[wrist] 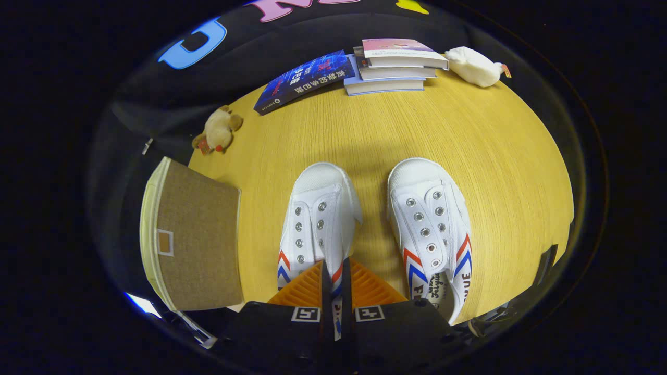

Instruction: Open the storage box then place both shoes into the box .Put the left shoe in first, then the right shoe, with the right side of both shoes facing outward in a uniform manner.

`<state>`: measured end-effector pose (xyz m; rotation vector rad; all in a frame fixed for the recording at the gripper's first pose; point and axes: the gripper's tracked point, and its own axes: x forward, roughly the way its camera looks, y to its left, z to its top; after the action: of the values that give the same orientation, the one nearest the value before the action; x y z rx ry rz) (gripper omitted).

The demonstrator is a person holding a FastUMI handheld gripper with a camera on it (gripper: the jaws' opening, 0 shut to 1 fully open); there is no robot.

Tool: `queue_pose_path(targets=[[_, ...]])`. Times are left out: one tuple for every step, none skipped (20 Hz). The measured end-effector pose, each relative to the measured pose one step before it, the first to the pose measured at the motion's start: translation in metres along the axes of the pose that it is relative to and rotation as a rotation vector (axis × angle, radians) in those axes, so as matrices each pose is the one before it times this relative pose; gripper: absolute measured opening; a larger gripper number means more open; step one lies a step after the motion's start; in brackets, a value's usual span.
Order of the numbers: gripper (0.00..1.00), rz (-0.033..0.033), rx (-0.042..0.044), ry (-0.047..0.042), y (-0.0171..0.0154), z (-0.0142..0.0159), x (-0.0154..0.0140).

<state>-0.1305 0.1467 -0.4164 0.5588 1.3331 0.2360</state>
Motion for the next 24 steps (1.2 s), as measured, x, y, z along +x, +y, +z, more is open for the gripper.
queue_pose_path(targets=[[0.09,0.01419,0.01023,-0.00787,0.00680,0.00486,-0.00780],[0.09,0.01108,0.00485,-0.01027,0.00746,0.00556,-0.00825],[0.09,0.00966,-0.00468,-0.01360,0.00873,0.00660,-0.00869],[0.09,0.01195,-0.01184,-0.01986,0.01129,0.00849,-0.01020],[0.09,0.01266,-0.01401,-0.02303,0.01202,0.00982,-0.00901],[0.09,0.01536,-0.01270,-0.02251,0.01349,0.00912,-0.00988],[0.09,0.01864,-0.00961,-0.02259,0.01494,0.01098,-0.00846],[0.09,0.02158,-0.00831,-0.01856,0.01513,0.00835,-0.00819],[0.09,0.02392,-0.00376,-0.01372,0.01678,0.00877,-0.00774],[0.09,0.02332,-0.00031,-0.00780,0.01583,0.00555,-0.00655],[0.09,0.02521,-0.00058,-0.00492,0.01632,0.00553,-0.00497],[0.09,0.02270,0.00311,0.00453,0.01462,0.00230,-0.00358],[0.09,0.01739,0.00873,0.00771,0.01445,0.00127,-0.00176],[0.09,0.01480,0.00416,0.00833,0.01253,0.00011,-0.00131],[0.09,0.00841,-0.00063,0.00941,0.01211,-0.00076,0.00068],[0.09,0.00535,-0.00433,0.00549,0.01037,-0.00098,0.00133],[0.09,0.00330,-0.00662,0.01328,0.01049,-0.00308,0.00193],[0.09,0.00210,-0.00070,0.01115,0.01074,-0.00387,0.00256],[0.09,0.00361,0.00548,0.01454,0.01110,-0.00333,0.00429],[0.09,0.00373,0.00973,0.01691,0.00953,-0.00504,0.00594],[0.09,-0.00054,0.01765,0.02004,0.00954,-0.00595,0.00626],[0.09,-0.00240,0.00861,0.02397,0.00839,-0.00602,0.00655],[0.09,-0.00839,0.00233,0.02494,0.00626,-0.00628,0.00870],[0.09,-0.01079,-0.00070,0.02050,0.00482,-0.00534,0.00854]])
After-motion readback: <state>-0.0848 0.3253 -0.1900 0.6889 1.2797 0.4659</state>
